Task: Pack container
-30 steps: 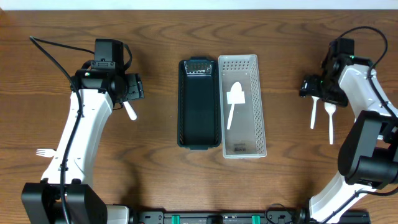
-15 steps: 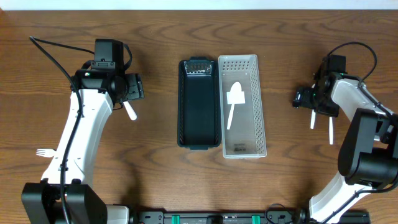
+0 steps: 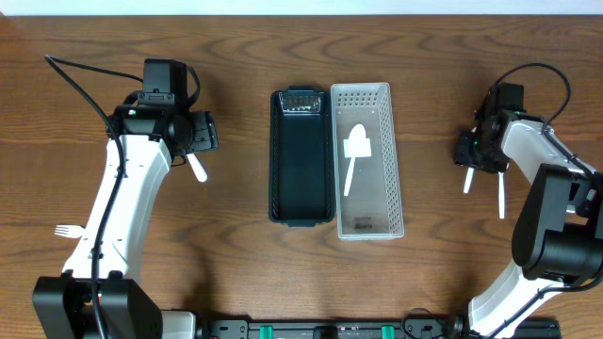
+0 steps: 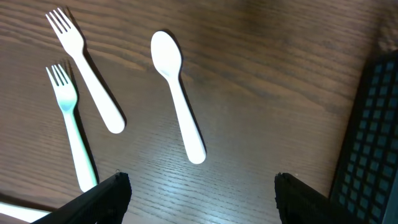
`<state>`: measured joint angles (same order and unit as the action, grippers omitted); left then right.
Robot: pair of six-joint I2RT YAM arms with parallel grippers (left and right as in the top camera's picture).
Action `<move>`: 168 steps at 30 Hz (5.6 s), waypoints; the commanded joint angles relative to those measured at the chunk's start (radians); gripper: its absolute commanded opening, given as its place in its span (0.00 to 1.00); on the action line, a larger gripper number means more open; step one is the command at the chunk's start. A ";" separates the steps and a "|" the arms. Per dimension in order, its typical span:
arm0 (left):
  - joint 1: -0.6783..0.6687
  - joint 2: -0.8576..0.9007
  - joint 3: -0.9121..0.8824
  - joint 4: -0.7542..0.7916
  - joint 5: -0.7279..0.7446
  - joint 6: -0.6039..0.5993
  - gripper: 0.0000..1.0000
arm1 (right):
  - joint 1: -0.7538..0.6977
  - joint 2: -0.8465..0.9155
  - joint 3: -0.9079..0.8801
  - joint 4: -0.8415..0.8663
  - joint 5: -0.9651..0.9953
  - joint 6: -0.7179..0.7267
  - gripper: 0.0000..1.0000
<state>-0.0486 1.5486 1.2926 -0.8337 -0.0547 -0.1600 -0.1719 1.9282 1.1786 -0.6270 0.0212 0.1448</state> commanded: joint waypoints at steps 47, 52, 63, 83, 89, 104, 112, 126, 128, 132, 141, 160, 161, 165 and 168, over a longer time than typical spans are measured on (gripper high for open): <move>-0.002 0.002 0.019 -0.011 -0.002 -0.005 0.77 | 0.607 0.024 0.294 -0.225 -0.071 0.180 0.39; -0.002 0.002 0.019 -0.015 -0.002 -0.005 0.77 | 0.573 -0.040 0.423 -0.273 -0.063 0.103 0.47; -0.002 0.002 0.019 -0.014 -0.002 -0.005 0.78 | 0.189 -0.295 0.653 -0.537 0.199 -0.004 0.74; -0.002 0.002 0.019 -0.014 -0.002 -0.005 0.77 | -0.201 -0.241 -0.026 -0.132 0.064 -0.154 0.83; -0.002 0.002 0.019 -0.015 -0.002 -0.005 0.78 | -0.200 -0.194 -0.145 -0.009 0.018 -0.150 0.81; -0.002 0.002 0.019 -0.015 -0.002 -0.005 0.77 | -0.201 -0.050 -0.165 0.061 -0.060 -0.150 0.83; -0.002 0.002 0.019 -0.015 -0.002 -0.005 0.78 | -0.201 -0.040 -0.165 0.062 -0.060 -0.144 0.33; -0.002 0.002 0.019 -0.015 -0.002 -0.005 0.77 | -0.121 -0.125 -0.095 0.020 -0.220 0.016 0.02; -0.002 0.002 0.019 -0.015 -0.002 -0.005 0.77 | -0.076 -0.176 -0.049 0.008 -0.259 0.039 0.01; -0.002 0.002 0.019 -0.015 -0.002 -0.005 0.78 | 0.057 -0.287 0.071 -0.010 -0.322 0.053 0.01; -0.002 0.002 0.019 -0.015 -0.002 -0.005 0.78 | 0.404 -0.330 0.198 -0.019 -0.233 0.088 0.01; -0.002 0.002 0.019 -0.029 -0.002 -0.005 0.78 | 0.533 -0.114 0.260 -0.105 -0.139 0.092 0.46; -0.002 0.002 0.019 -0.029 -0.002 -0.005 0.78 | 0.522 -0.131 0.287 -0.117 -0.128 0.080 0.46; -0.002 0.002 0.019 -0.029 -0.002 -0.005 0.78 | 0.430 -0.226 0.428 -0.194 0.016 0.048 0.49; -0.002 0.002 0.019 -0.029 -0.002 -0.005 0.78 | 0.319 -0.285 0.505 -0.243 0.108 0.000 0.58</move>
<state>-0.0486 1.5486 1.2926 -0.8600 -0.0547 -0.1600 0.2424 1.7416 1.6073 -0.8494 -0.0135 0.2108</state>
